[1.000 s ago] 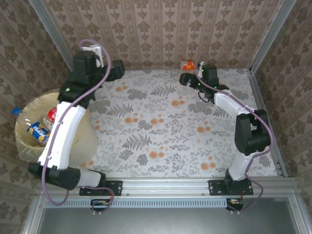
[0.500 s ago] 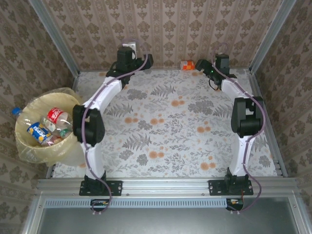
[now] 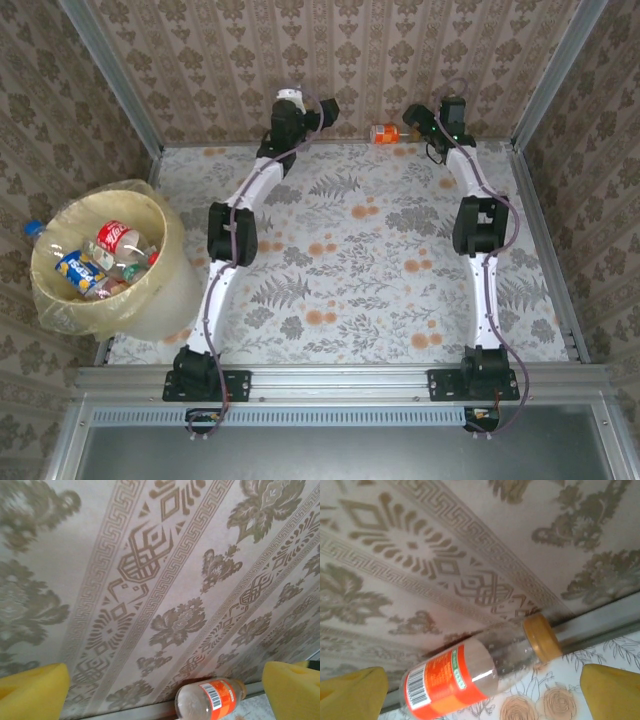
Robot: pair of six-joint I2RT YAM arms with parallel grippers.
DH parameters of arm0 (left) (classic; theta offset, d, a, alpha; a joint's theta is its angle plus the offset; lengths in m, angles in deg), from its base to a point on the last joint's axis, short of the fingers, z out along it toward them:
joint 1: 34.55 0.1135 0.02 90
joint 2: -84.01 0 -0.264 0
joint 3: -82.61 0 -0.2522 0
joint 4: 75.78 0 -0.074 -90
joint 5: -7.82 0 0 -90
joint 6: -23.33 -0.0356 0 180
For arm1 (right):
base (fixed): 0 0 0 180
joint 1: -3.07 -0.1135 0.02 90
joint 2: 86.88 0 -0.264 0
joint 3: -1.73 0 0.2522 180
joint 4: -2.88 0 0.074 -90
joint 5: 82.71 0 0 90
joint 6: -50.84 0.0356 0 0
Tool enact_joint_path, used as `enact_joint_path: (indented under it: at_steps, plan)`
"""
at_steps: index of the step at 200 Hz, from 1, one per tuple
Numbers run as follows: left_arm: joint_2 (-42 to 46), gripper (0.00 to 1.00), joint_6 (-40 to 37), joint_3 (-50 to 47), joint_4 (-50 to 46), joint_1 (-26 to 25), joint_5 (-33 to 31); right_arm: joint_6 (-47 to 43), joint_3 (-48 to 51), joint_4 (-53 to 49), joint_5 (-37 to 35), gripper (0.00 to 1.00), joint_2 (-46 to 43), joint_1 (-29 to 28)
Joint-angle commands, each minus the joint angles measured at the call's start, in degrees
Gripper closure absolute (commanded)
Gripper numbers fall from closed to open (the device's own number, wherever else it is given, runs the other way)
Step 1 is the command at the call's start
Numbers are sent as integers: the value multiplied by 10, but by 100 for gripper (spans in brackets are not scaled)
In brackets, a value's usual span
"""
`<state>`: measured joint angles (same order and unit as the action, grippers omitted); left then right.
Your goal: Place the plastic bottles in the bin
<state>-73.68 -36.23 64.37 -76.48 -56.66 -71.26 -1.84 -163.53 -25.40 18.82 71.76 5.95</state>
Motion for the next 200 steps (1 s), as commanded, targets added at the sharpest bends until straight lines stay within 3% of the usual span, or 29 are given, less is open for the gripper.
enact_joint_path:
  at_steps: [1, 20, 58, 91, 200]
  plan:
    - [-29, 0, 45, 56, 46, 4, 50, 17, -155, -93, 27, 0, 90, 8]
    - [-40, 0, 52, 50, 52, 9, 79, 66, -249, -82, 38, 0, 160, 16]
    - [-56, 0, 51, 51, 23, 16, 128, 109, -175, 41, 58, 0, 166, 20]
    - [-75, 0, 82, 48, 10, 27, 151, 162, -172, 102, 97, 0, 194, 20]
    - [-111, 0, 88, 46, 14, 43, 165, 108, -173, 125, 180, 0, 179, -31]
